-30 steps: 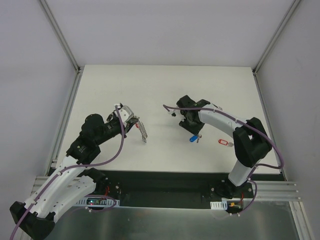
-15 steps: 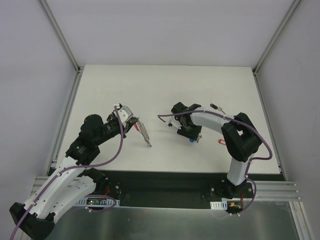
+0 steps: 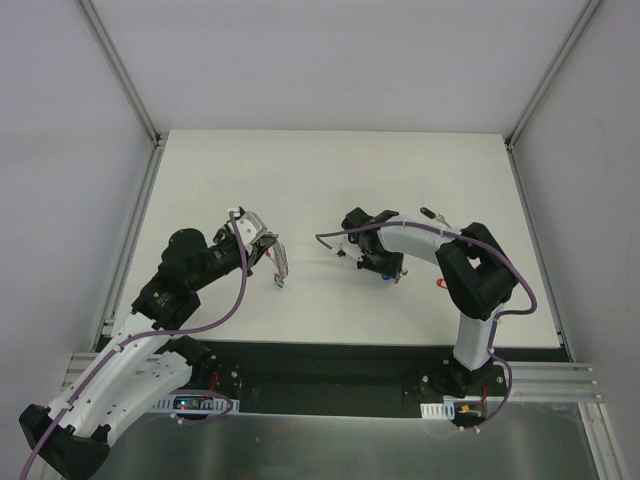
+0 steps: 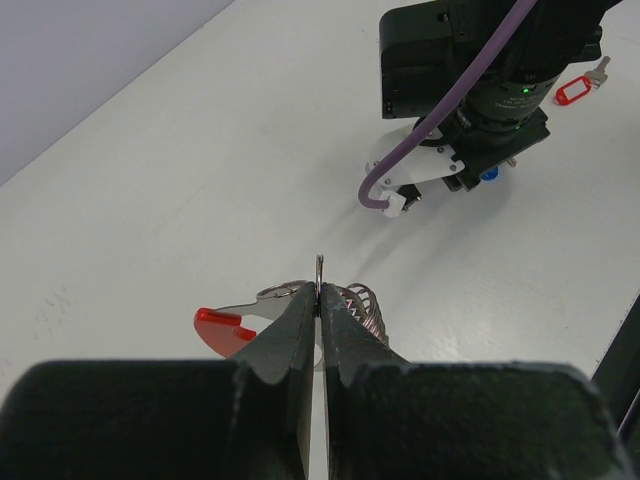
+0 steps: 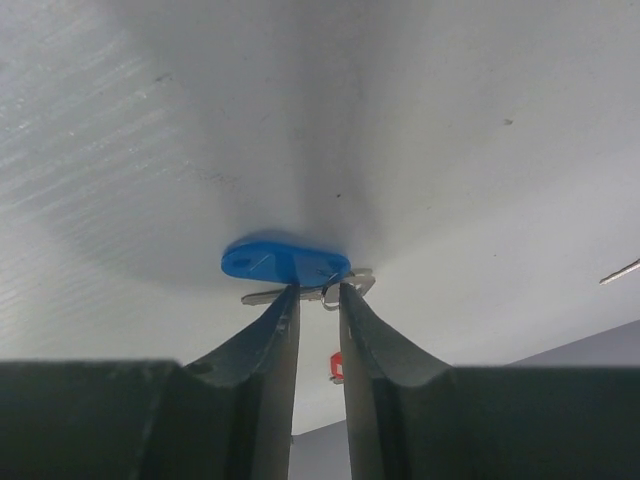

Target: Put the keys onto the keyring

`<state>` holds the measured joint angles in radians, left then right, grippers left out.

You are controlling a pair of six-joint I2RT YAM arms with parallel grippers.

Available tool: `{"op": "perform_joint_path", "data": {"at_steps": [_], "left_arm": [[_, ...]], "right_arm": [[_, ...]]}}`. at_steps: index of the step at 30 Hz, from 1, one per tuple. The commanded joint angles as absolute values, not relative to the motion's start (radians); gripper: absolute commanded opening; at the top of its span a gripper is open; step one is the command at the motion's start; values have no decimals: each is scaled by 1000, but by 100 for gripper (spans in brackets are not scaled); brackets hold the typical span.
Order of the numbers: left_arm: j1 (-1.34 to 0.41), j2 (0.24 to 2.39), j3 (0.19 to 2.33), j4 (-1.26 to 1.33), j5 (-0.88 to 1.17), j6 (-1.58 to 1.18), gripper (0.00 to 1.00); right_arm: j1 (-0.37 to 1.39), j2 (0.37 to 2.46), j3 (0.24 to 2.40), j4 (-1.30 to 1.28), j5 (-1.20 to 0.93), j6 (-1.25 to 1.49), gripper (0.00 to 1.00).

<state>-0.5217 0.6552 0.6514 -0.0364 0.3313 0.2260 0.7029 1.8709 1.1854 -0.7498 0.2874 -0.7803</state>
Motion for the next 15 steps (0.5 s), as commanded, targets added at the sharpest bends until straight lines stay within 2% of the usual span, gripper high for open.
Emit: {"op": "perform_joint_path", "data": {"at_steps": [1,9,15], "left_arm": [[-517,655,661,12,345,233,0],[-517,653,660,9,345,233,0],[-517,647,661,11,344,235,0]], "right_arm": [[706,1884,1181,-759,319,-802,23],[707,1875,1181,-759,325,-798,1],[706,1803,1218,-782,230,-767,1]]}}
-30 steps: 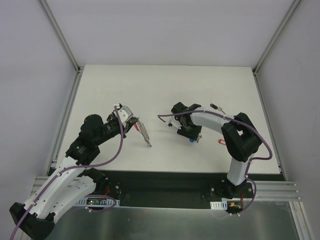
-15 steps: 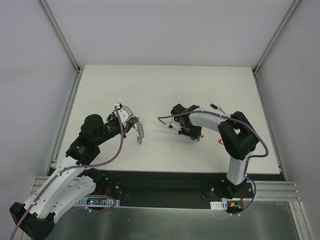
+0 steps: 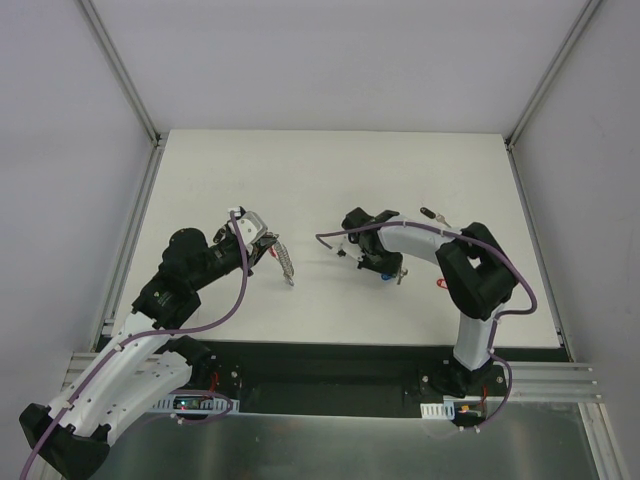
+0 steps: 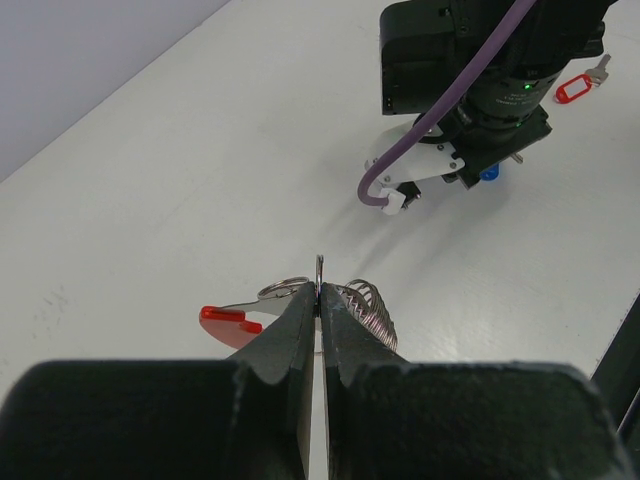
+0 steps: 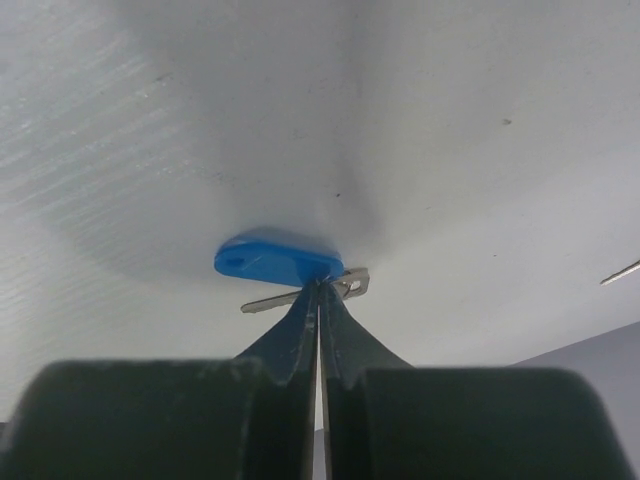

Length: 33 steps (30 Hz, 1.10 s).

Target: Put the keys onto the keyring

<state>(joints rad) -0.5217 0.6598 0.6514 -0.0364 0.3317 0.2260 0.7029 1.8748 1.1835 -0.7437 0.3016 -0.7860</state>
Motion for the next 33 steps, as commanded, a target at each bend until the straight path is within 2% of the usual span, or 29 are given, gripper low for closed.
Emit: {"op": "perform_joint_path", "data": {"at_steps": [1,8,19,33], "left_arm": [[-517,646,661,11,342,235,0],[-517,647,661,11,344,235,0],[-517,650,661,11,350,235,0],[-515,653,661,11,354,238,0]], "right_arm": [[707,1786,1223,-782,212,-753,1],[707,1684,1236,-698,-68,-701,1],[690,1640,1069,-299,-432,-595,1],[690,1713,1011,44,-578,-474,1]]}}
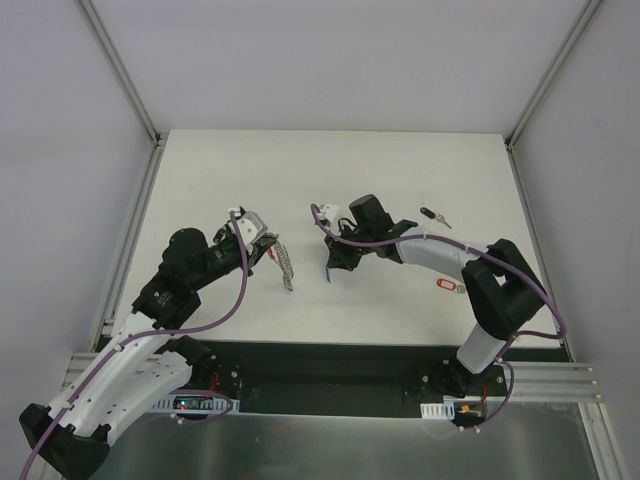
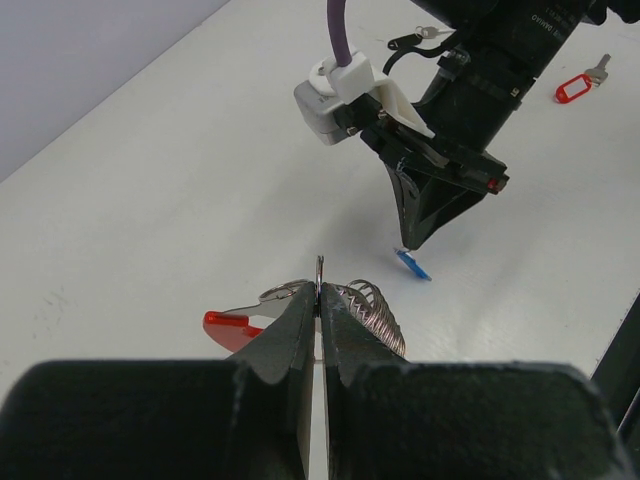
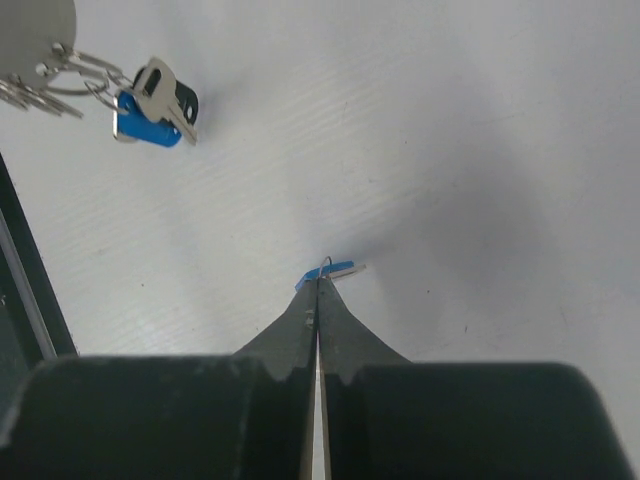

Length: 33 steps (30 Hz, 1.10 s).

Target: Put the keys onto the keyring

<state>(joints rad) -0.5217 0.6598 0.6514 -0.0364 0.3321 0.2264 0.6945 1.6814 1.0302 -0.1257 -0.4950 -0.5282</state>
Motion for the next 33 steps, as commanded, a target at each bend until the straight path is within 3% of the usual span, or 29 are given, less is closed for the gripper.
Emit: {"op": "perform_joint_path", "data": {"at_steps": [1,12,24,27,28,33], "left_arm": [[-517,652,661,9,354,238,0],[-515,658,660,9,351,239,0],[-517,666,660,11,353,239,0],[-517,666,660,11,351,241,0],[-517,664,660,11,353,241,0],[-517,661,660,9,350,239,0]], "right_arm": [[690,1723,1009,60,-586,-466,1],[632,1805,899,403,-612,-269,1],[584,1853,873,499,-664,-157,3],[584,1841,873,482,-666,-149,16],[584,1830,877,474,-664,-147,26],[583,1763,902,356,-632,-173,45]]}}
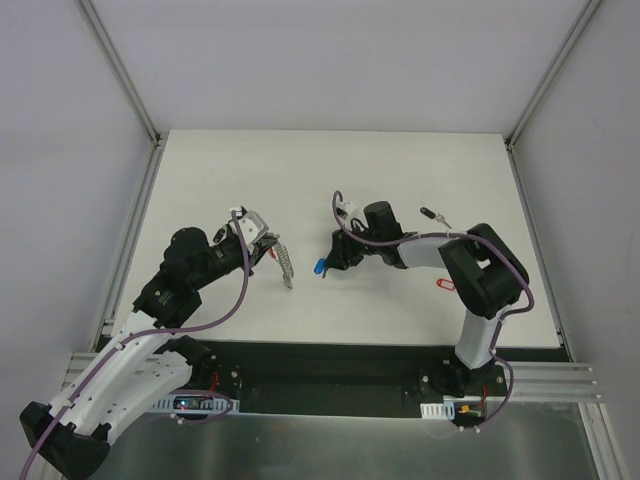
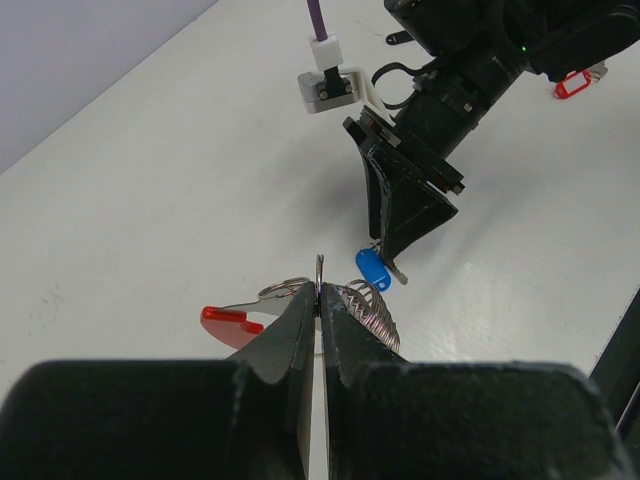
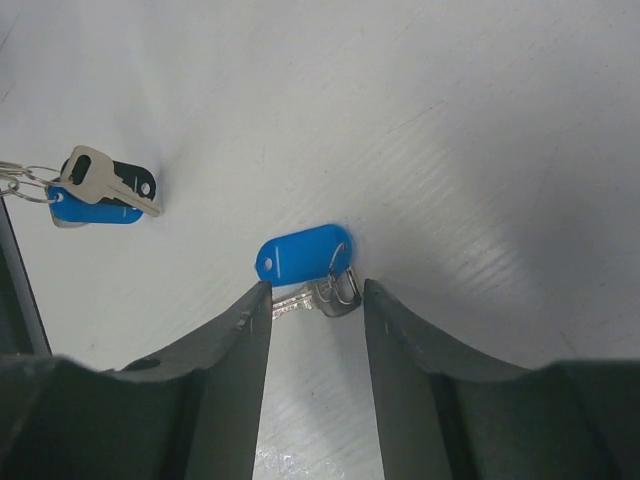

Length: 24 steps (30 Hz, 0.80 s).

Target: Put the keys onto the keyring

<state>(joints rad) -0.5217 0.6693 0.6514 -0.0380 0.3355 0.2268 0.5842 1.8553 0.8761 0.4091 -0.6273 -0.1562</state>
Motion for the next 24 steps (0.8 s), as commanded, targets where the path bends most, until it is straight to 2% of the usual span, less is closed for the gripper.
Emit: {"op": "perform_joint_path", "data": {"at_steps": [1,5,11,19,24], "left_arm": [[-517,660,660,11,348,242,0],[-515,657,660,11,351,239,0],[-515,650,660,9,353,241,0],[-517,650,661,9,354,238,0],[-515,646,661,9,351,238,0]], "right_arm": [[583,1735,908,324,-594,-182,50],[584,1692,982,114,-471,-192,56],[629,1620,966,34,-221,-129,59],[781,1623,855,228,67,-88,54],[813,1666,838,353,95,-77,50]]}}
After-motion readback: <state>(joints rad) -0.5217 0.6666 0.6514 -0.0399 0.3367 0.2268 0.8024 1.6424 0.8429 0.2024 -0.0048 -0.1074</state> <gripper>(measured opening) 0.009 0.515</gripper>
